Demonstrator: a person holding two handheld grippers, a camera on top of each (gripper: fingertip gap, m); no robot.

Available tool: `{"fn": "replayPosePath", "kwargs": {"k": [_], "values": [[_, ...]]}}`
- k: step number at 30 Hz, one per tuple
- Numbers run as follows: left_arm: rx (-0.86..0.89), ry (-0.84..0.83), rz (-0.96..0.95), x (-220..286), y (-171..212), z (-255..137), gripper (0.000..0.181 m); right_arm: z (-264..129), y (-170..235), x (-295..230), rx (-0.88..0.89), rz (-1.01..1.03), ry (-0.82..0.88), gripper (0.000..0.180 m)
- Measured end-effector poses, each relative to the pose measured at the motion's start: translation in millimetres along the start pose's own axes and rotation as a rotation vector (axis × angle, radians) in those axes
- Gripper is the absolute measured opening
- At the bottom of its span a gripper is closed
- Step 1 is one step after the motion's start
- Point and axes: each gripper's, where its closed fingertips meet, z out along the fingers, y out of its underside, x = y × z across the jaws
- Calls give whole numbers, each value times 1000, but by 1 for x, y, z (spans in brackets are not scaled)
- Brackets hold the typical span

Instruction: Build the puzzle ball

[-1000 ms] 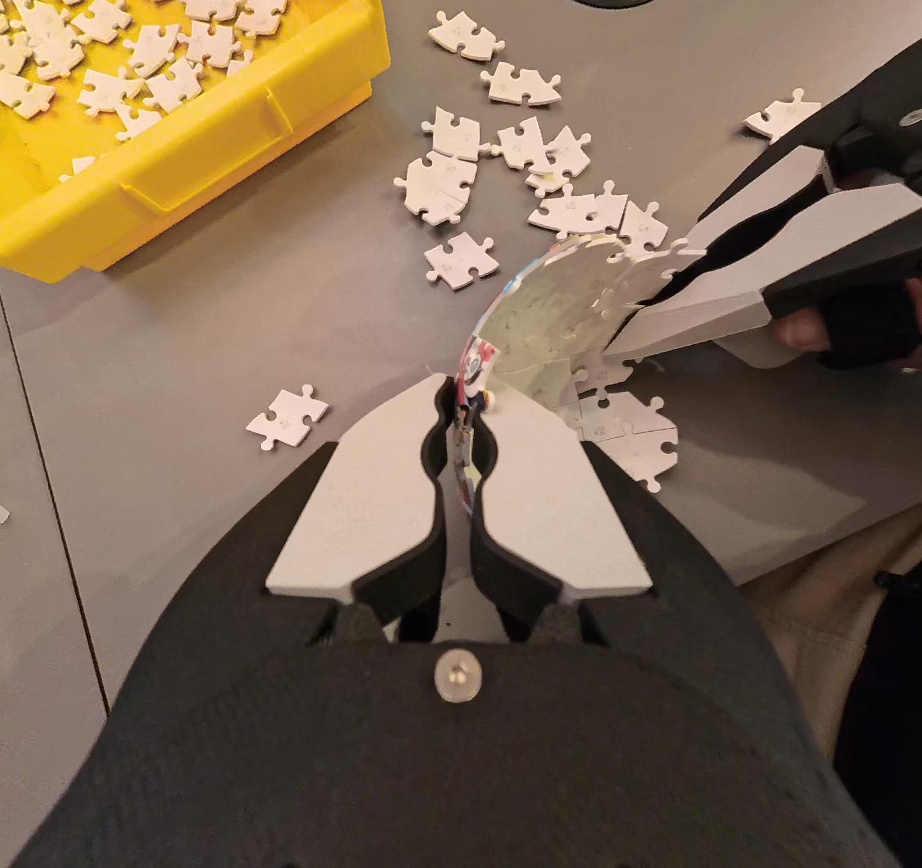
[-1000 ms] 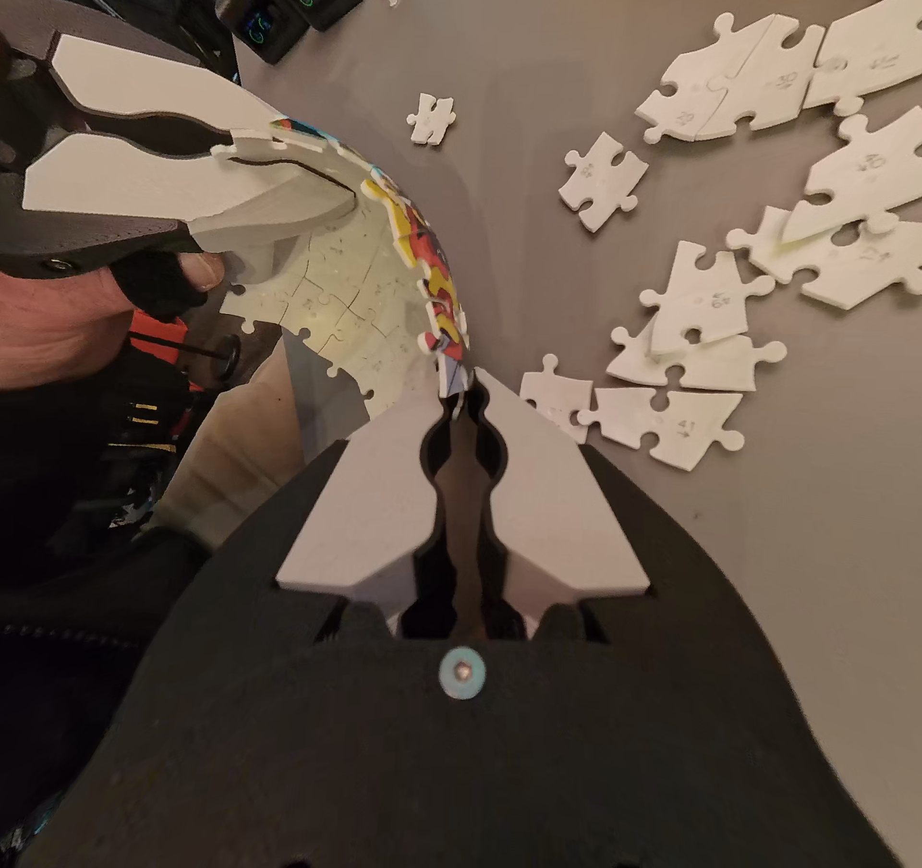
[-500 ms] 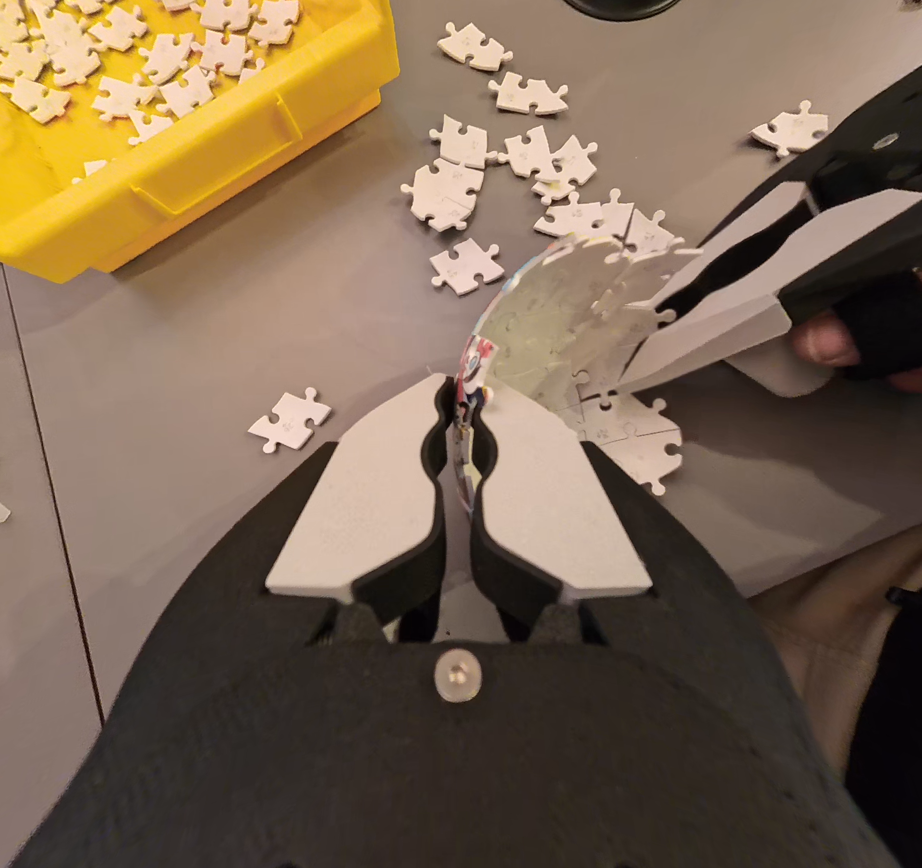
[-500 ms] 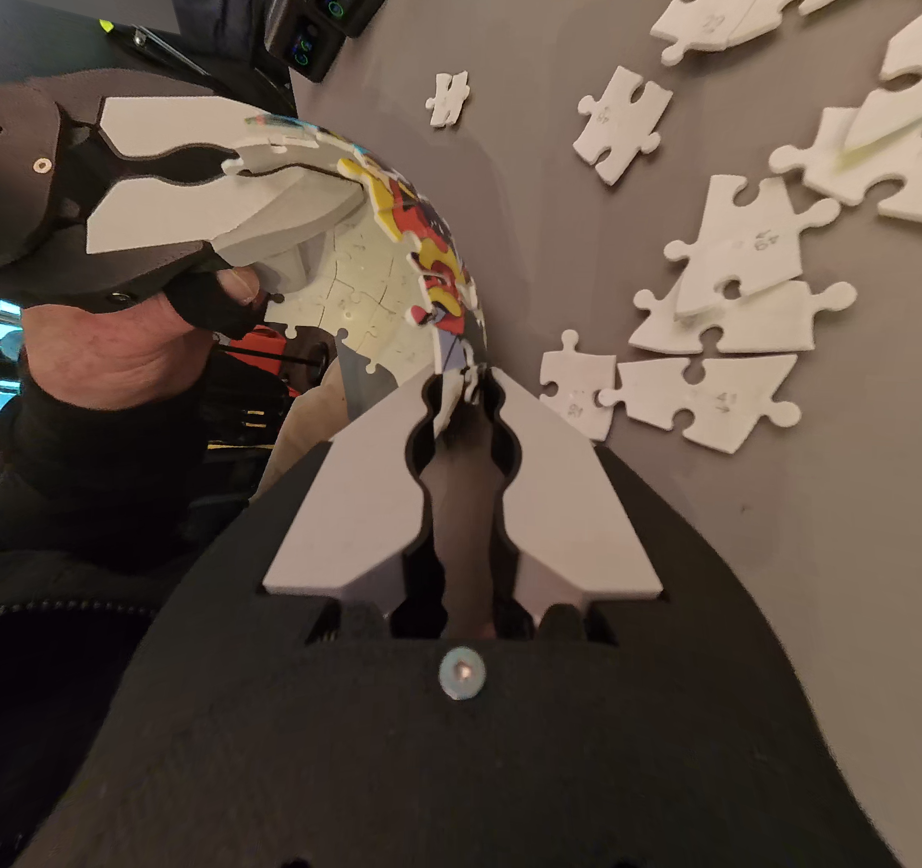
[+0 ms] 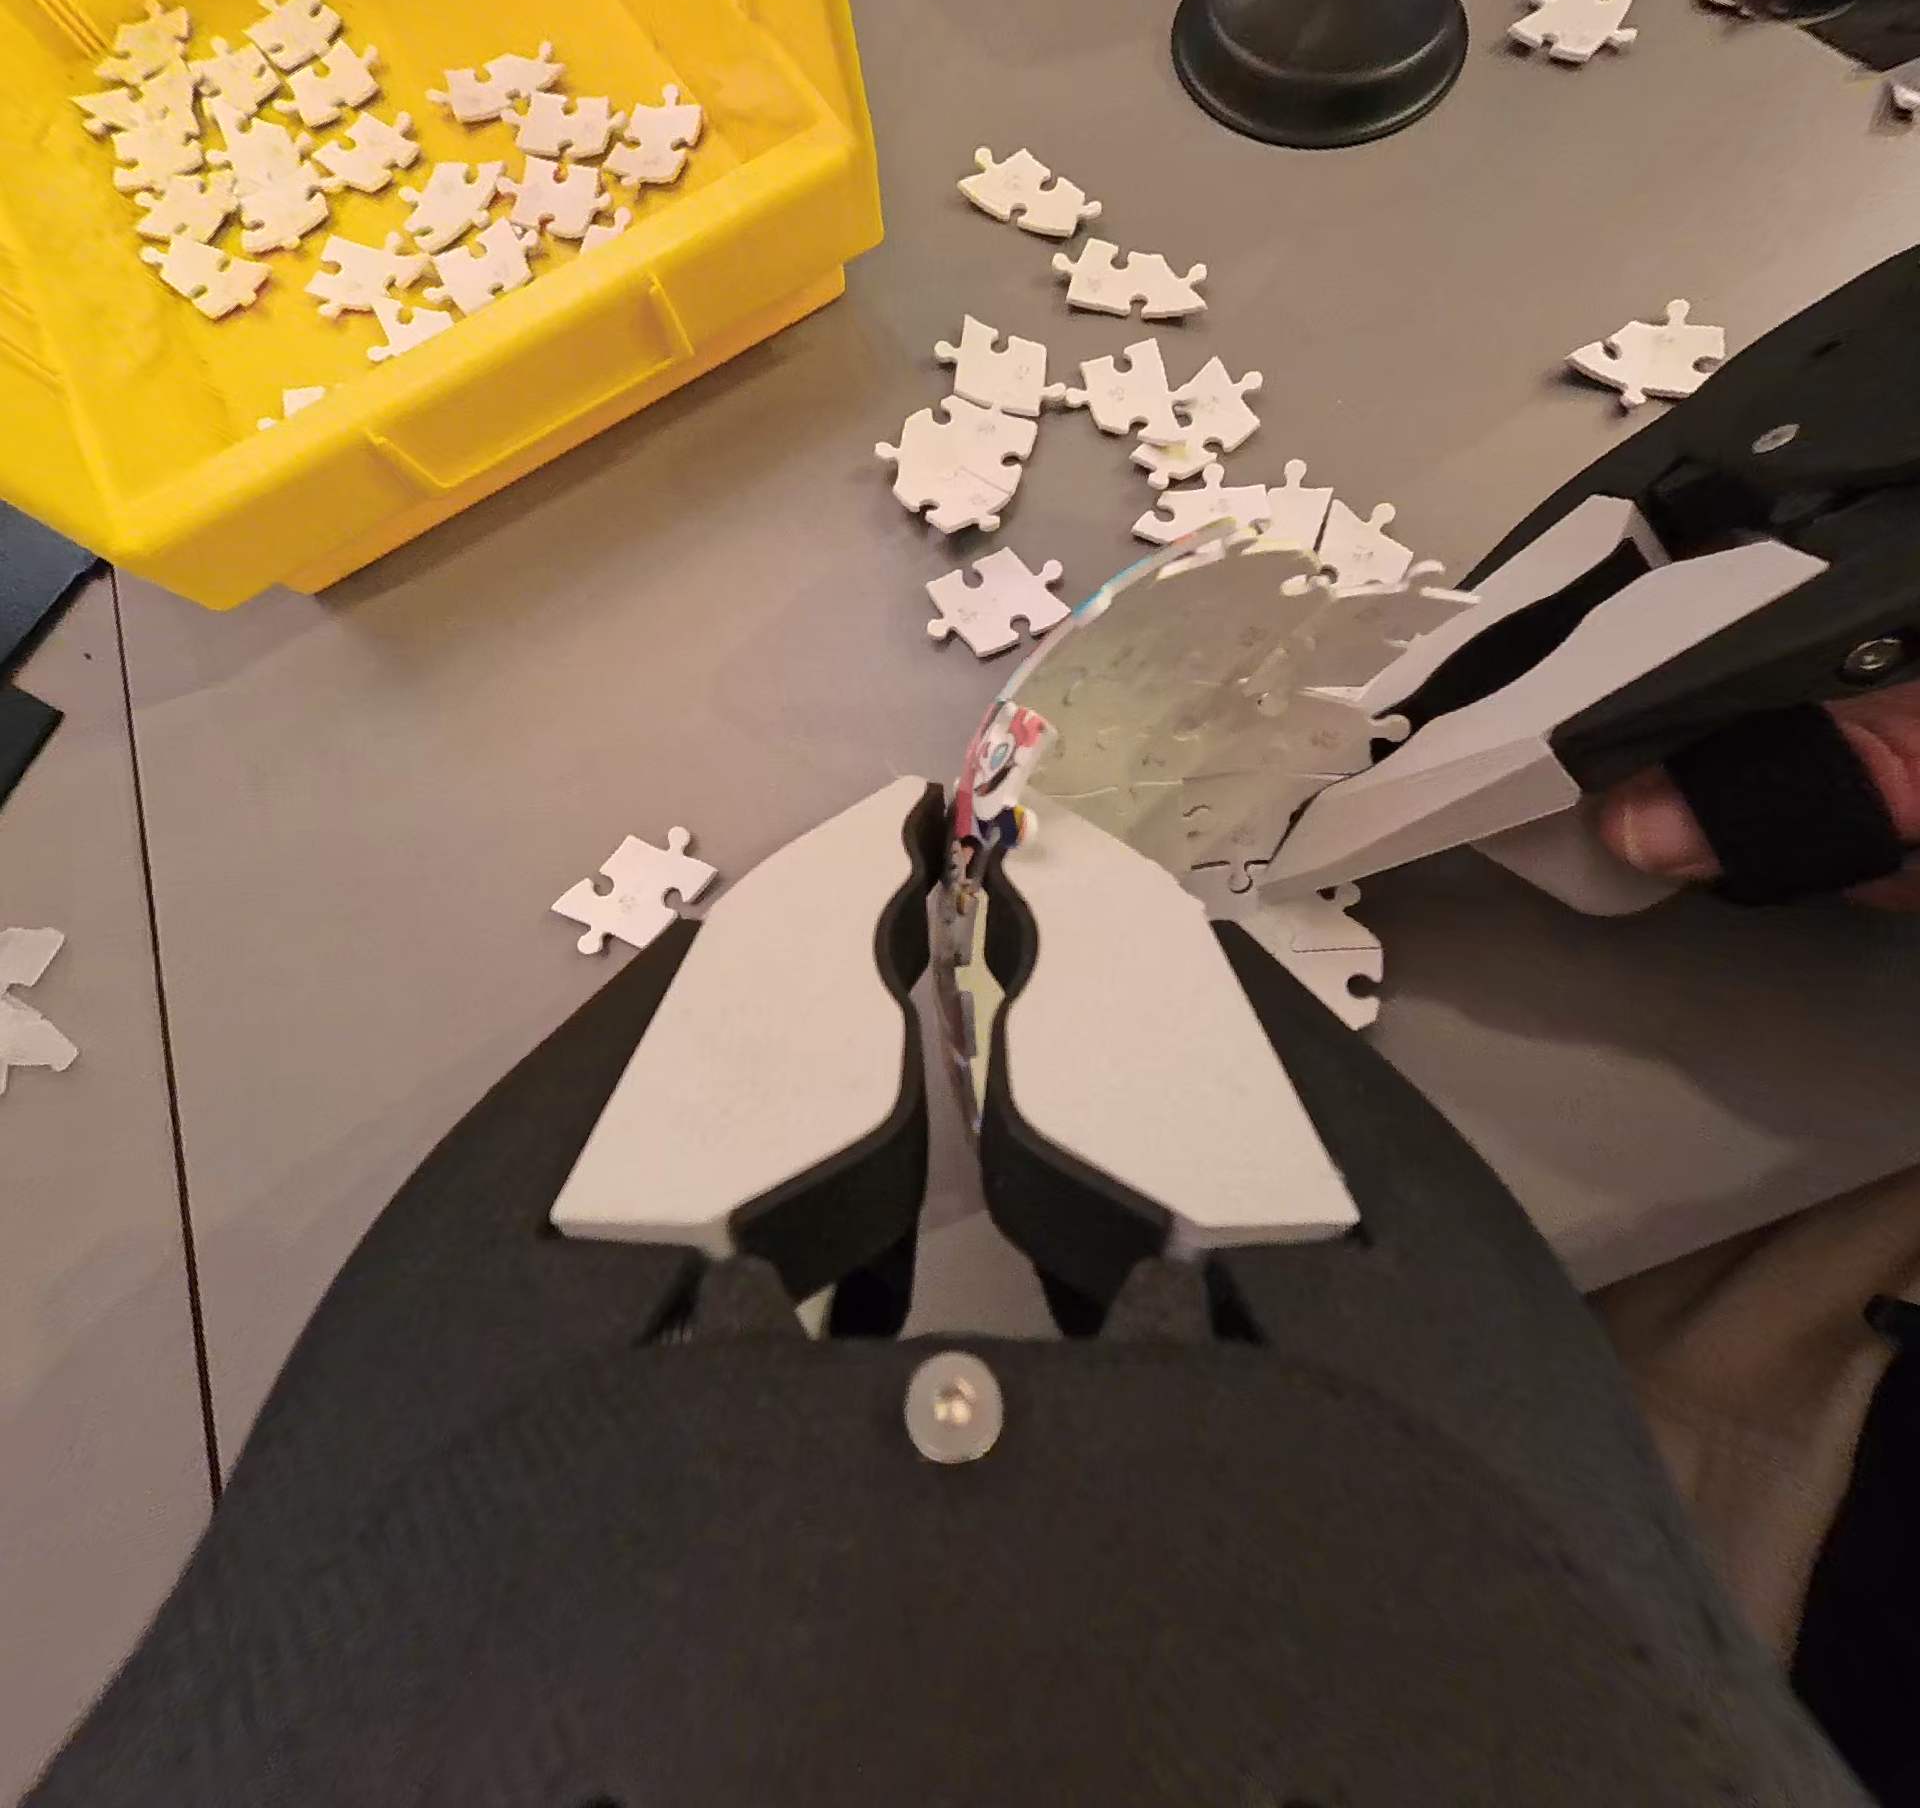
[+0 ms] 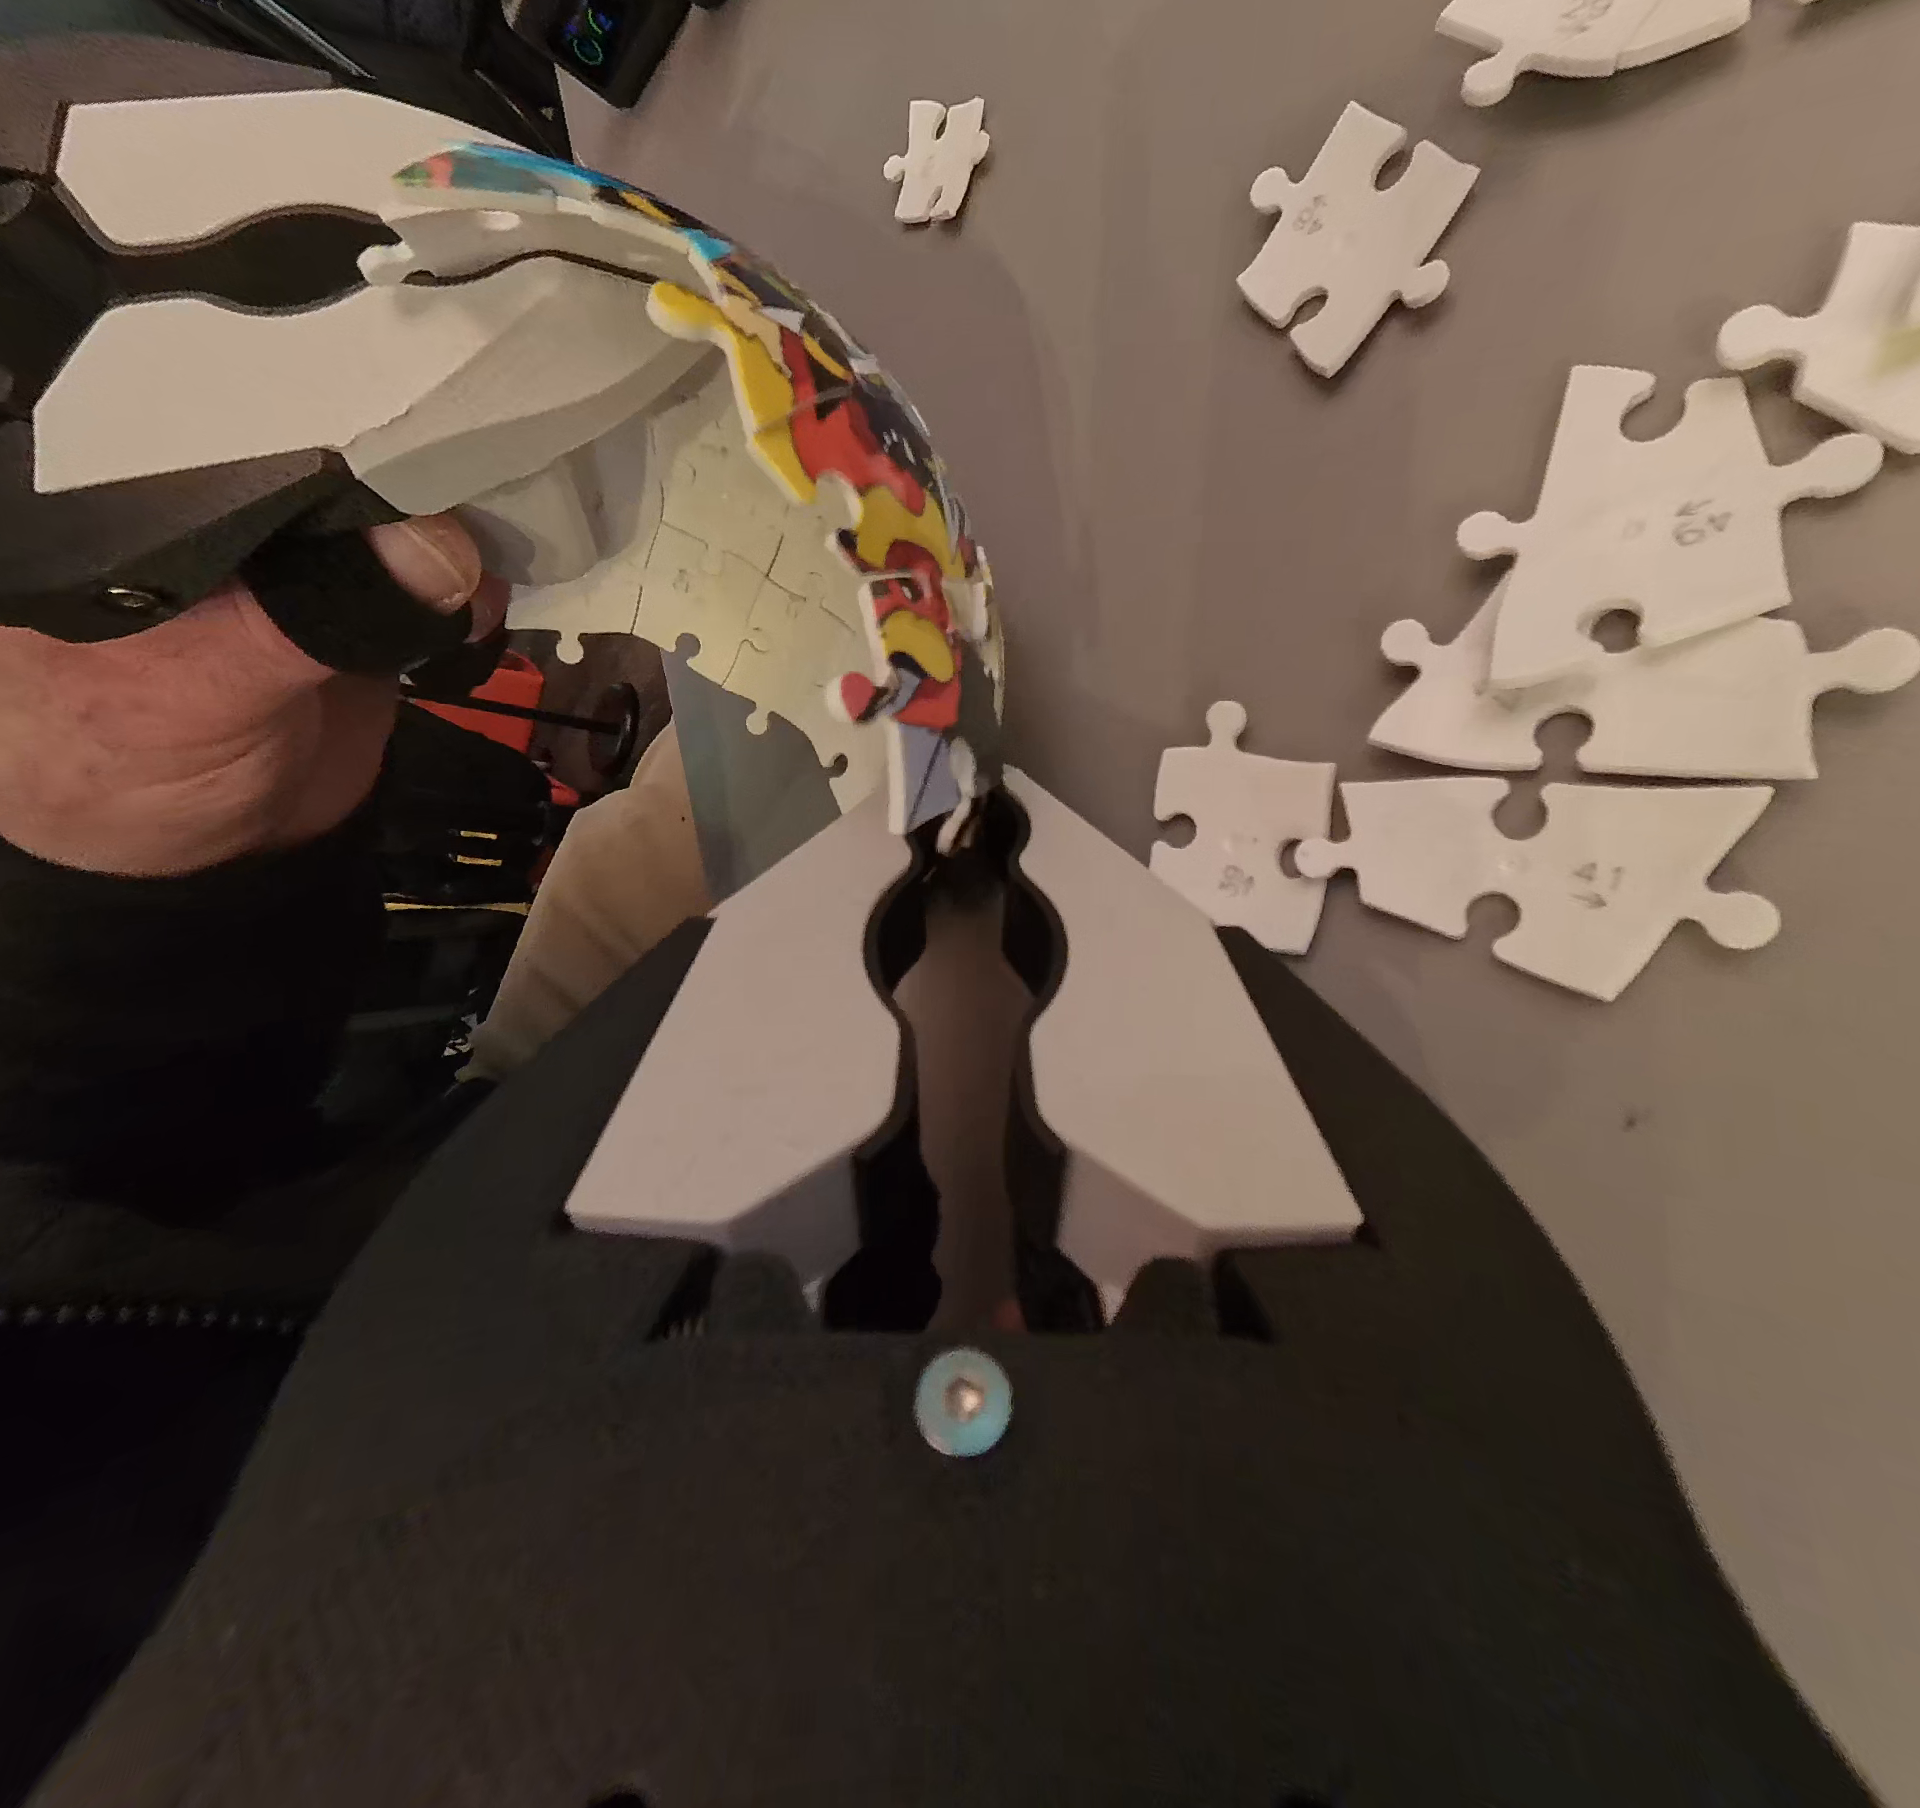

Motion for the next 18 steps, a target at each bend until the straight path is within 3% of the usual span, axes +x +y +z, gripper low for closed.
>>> {"fn": "replayPosePath", "kwargs": {"k": [9,13,18], "values": [[31,-18,-4,-1,-4,-2,5,0,-3,0,17,-12,6,3],[52,-14,-24,-3,-6,-3,4,2,-4,-2,16,9,-15,15],[70,-3,-38,-3,-9,-5,4,3,-6,-3,23,-14,-17,7]]}}
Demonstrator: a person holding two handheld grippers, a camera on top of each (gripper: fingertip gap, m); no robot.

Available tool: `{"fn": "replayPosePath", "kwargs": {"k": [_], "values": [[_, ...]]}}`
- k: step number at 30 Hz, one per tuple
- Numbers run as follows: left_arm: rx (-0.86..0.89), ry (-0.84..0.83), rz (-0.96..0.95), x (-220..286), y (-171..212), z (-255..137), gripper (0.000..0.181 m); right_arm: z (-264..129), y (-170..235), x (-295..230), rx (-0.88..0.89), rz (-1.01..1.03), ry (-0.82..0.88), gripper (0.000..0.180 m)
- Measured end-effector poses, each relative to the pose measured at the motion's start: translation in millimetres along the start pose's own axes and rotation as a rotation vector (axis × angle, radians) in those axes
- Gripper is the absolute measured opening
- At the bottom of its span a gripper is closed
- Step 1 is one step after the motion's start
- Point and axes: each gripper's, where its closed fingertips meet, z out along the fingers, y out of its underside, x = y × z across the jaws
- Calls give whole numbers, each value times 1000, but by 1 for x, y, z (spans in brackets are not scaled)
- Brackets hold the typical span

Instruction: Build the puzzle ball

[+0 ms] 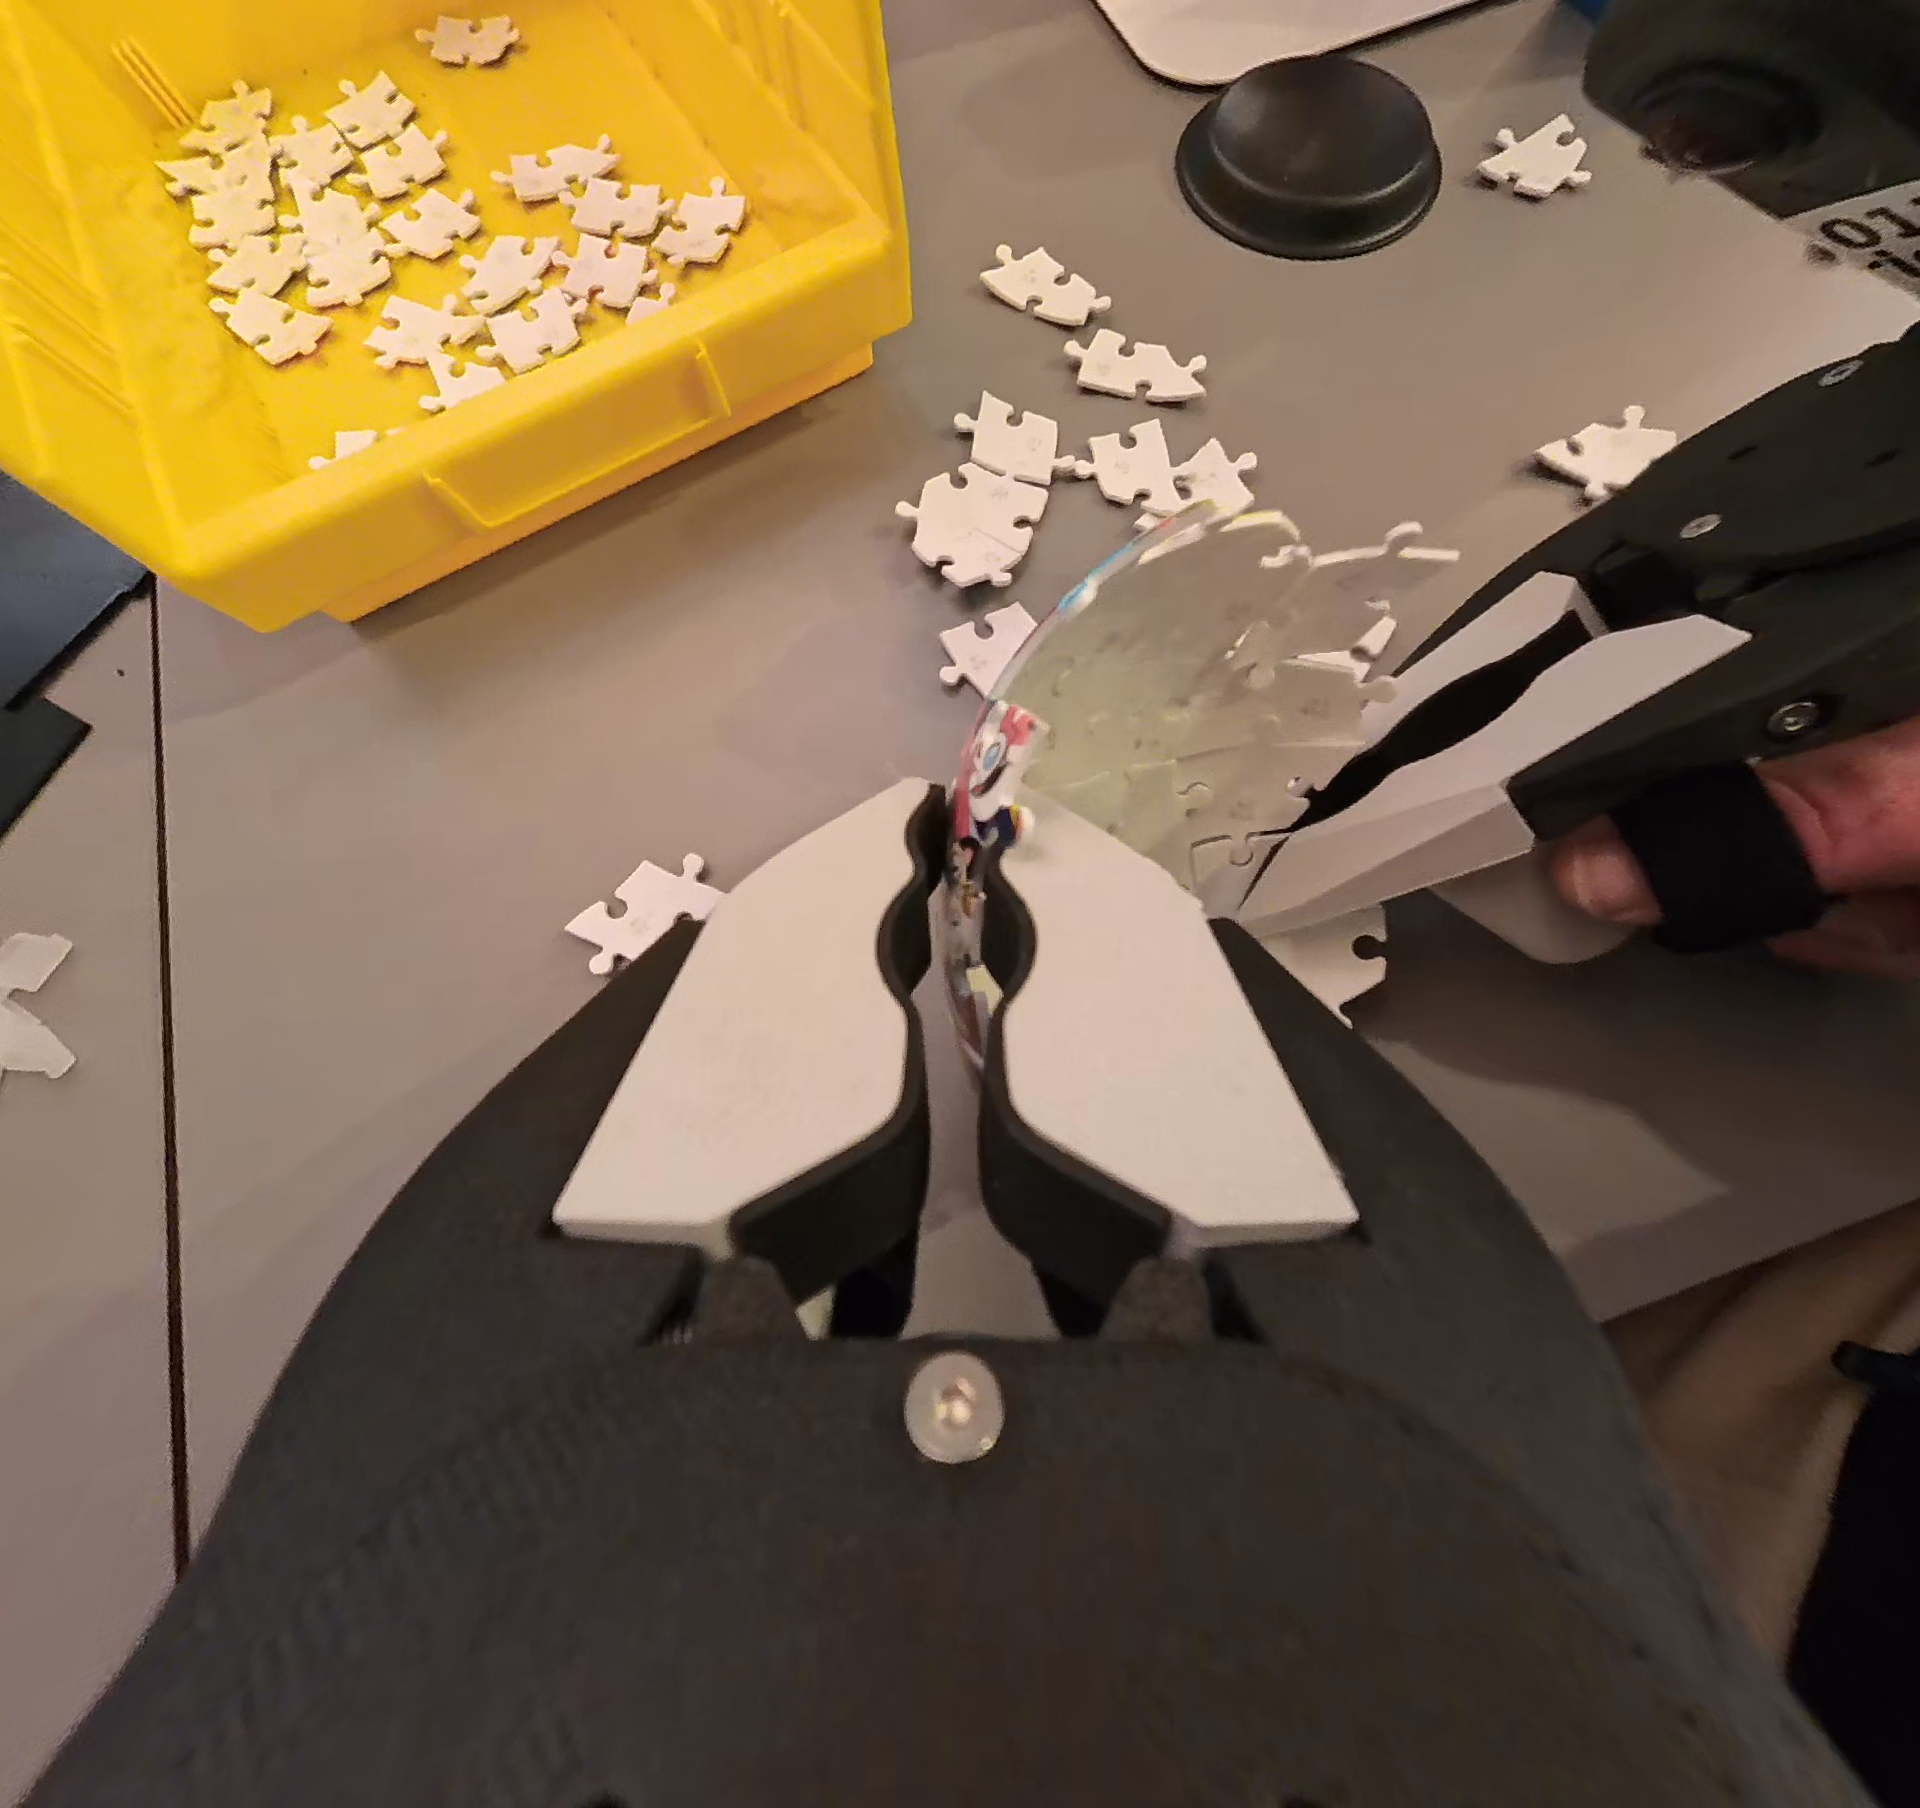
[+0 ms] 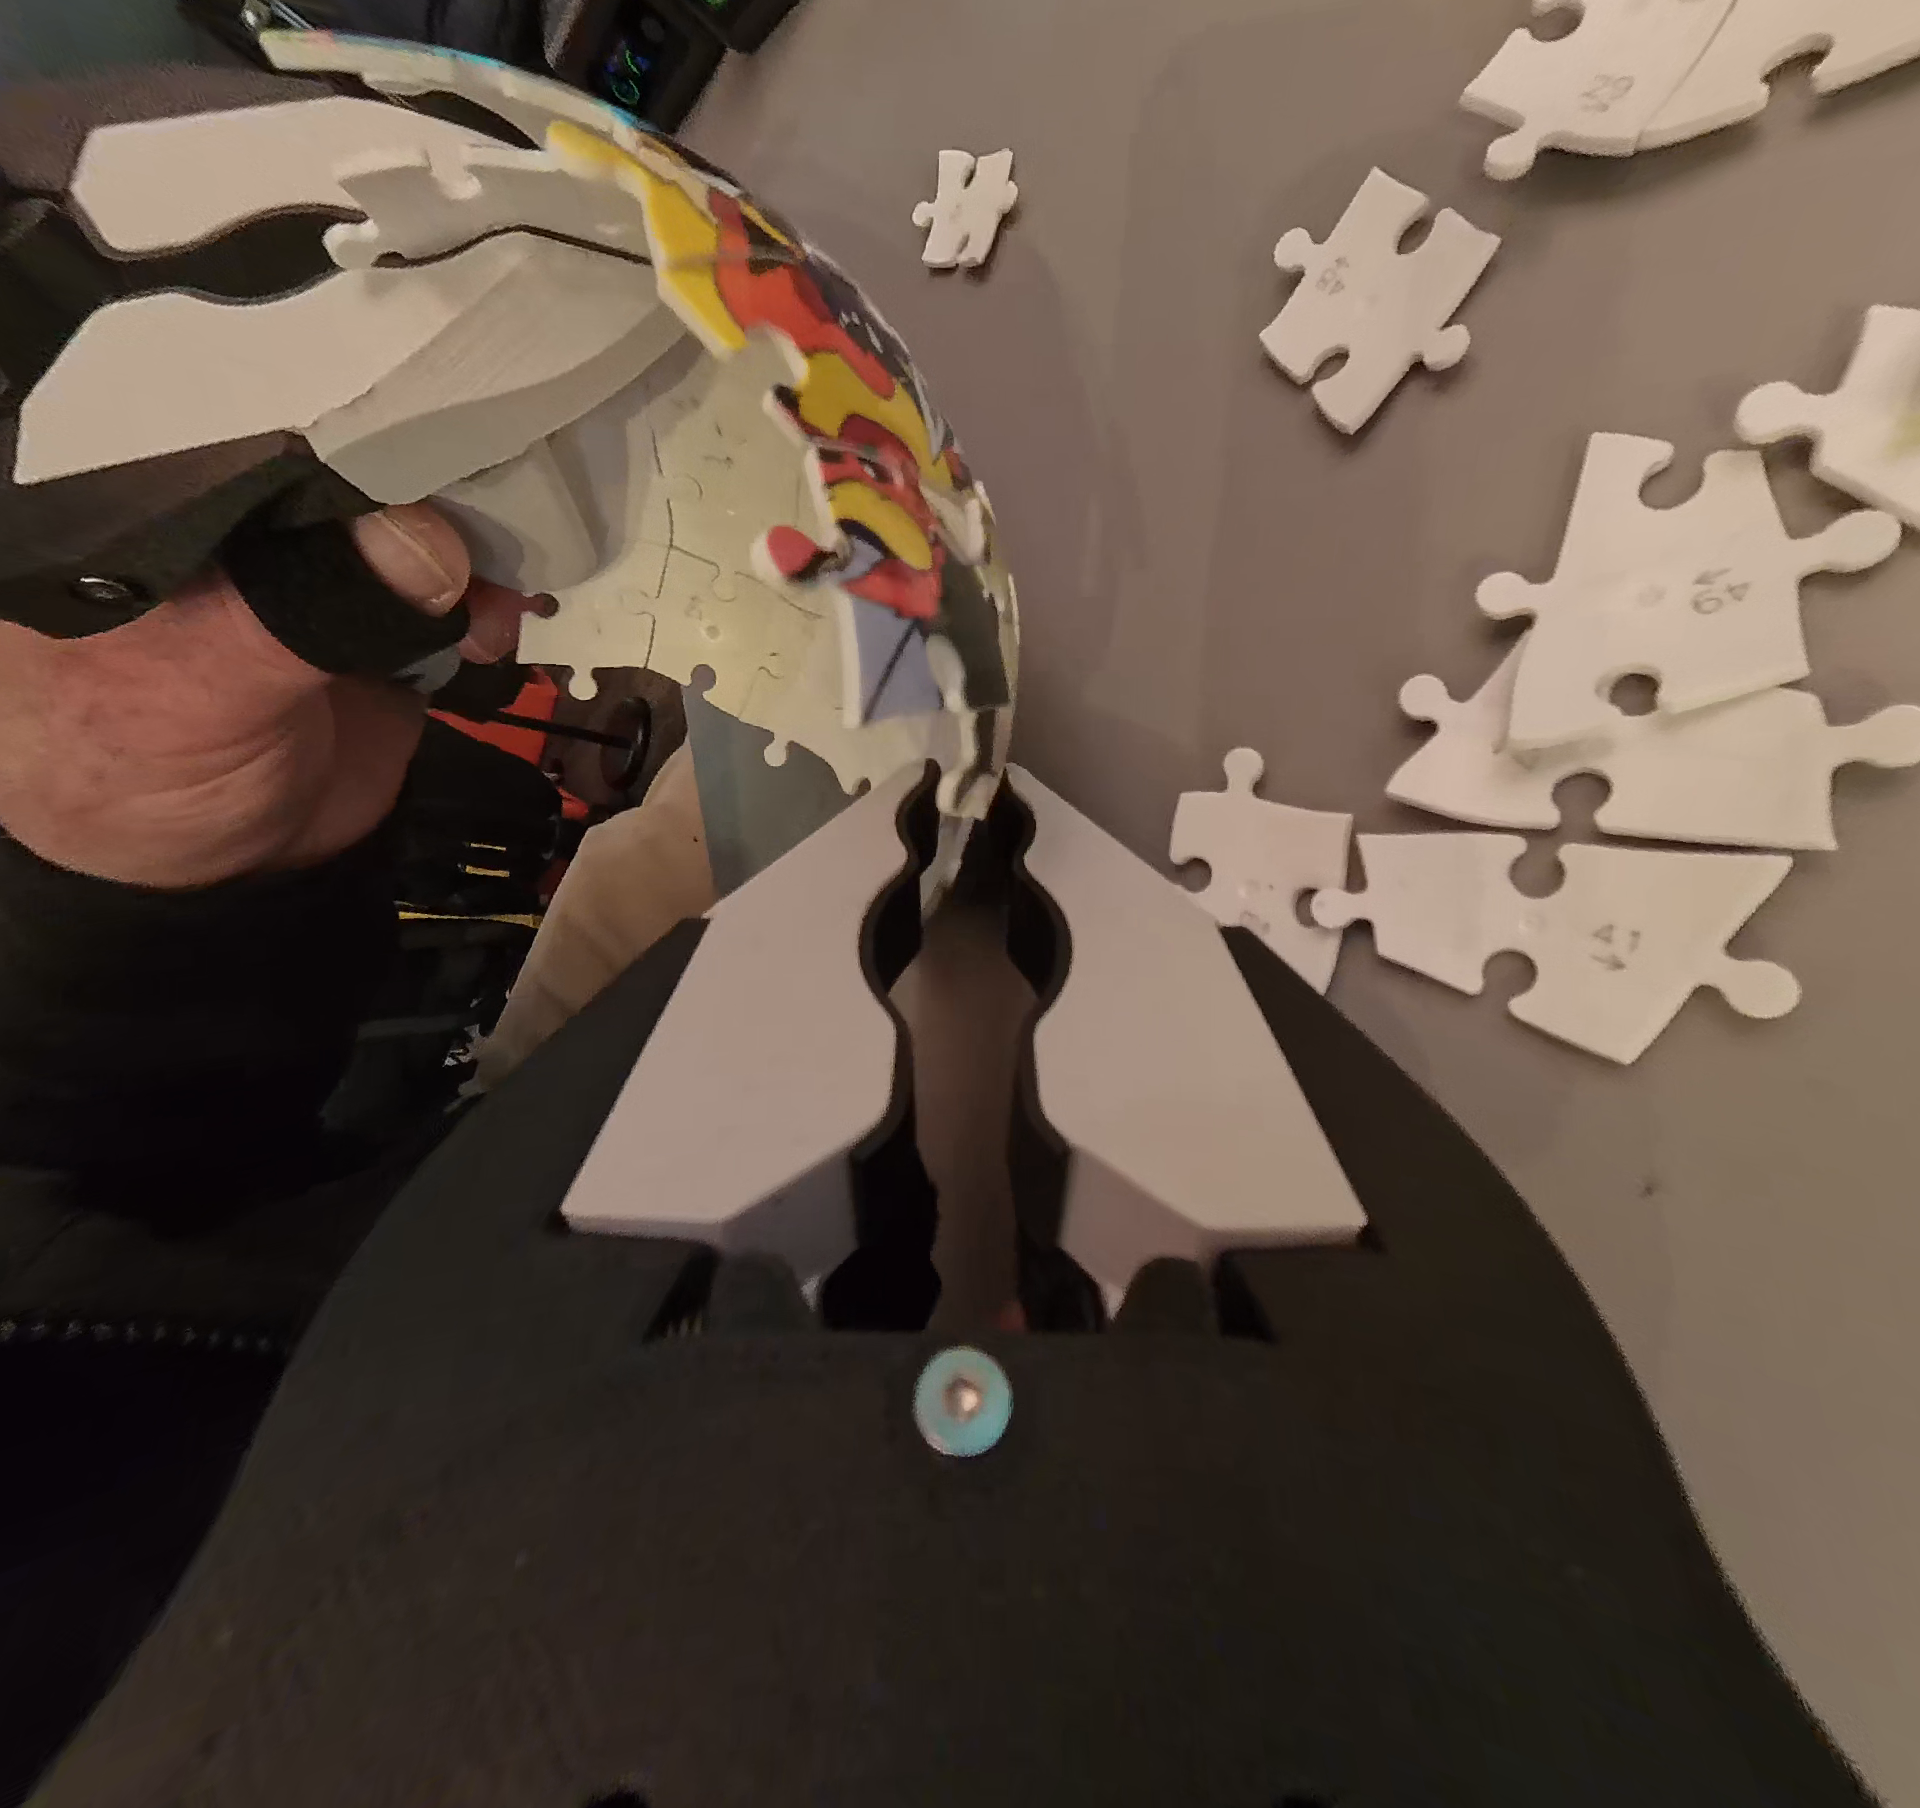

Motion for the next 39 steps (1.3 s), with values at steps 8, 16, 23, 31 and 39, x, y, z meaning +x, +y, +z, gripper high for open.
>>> {"fn": "replayPosePath", "kwargs": {"k": [8,16,23,31,39], "values": [[39,2,-11,-3,-6,-4,4,-6,-8,-4,32,-40,-30,1],[52,10,-24,-4,-9,-6,4,-10,-16,-3,63,-47,-42,3],[80,5,-15,-1,-14,-8,4,-12,-21,0,93,-14,-38,2],[100,1,-1,2,-19,-10,4,-12,-25,-2,127,9,-55,0],[127,-10,12,2,-24,-13,4,-15,-30,-3,161,46,-95,1]]}}
